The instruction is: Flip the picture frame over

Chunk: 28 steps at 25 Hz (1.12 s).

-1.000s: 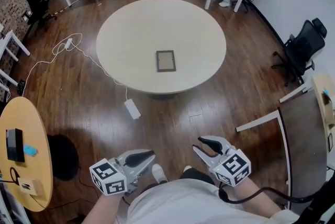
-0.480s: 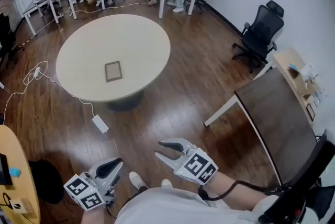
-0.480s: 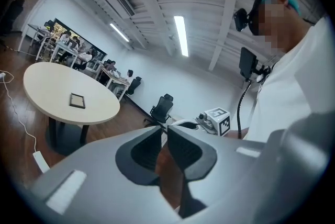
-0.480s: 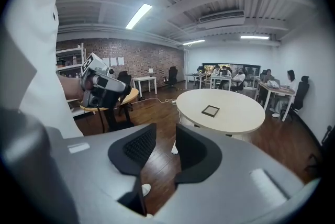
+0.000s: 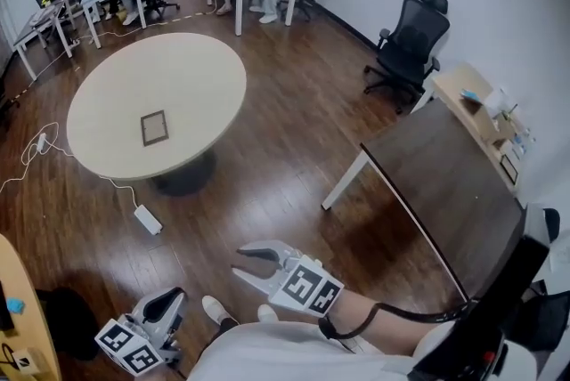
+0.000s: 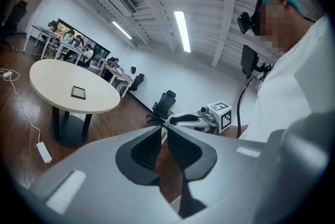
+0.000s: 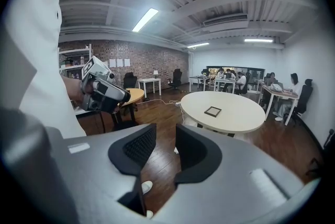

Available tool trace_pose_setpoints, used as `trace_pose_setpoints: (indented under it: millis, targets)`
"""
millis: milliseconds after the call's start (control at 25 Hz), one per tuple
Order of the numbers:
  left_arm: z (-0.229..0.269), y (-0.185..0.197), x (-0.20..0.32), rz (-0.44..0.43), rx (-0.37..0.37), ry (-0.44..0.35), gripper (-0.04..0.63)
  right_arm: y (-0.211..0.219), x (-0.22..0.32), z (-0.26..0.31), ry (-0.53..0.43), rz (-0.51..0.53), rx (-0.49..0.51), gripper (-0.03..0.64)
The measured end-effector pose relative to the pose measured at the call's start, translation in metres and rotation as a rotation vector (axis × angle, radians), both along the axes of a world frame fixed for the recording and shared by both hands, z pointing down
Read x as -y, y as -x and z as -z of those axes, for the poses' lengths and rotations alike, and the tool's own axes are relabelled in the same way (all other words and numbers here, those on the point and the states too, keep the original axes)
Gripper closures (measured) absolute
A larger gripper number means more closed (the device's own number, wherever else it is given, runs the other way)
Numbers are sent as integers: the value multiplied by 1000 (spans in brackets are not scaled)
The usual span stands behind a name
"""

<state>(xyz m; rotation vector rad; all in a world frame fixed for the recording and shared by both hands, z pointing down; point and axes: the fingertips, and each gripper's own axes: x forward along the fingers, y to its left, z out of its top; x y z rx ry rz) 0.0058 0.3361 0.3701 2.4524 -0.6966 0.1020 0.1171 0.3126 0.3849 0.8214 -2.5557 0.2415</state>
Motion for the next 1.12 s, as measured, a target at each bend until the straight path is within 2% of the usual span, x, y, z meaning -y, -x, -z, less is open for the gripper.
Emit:
trace_pose_setpoints:
  millis: [1120]
  targets:
    - [-1, 3, -2, 8, 13, -15, 557, 1, -1, 3, -34, 15, -33, 508]
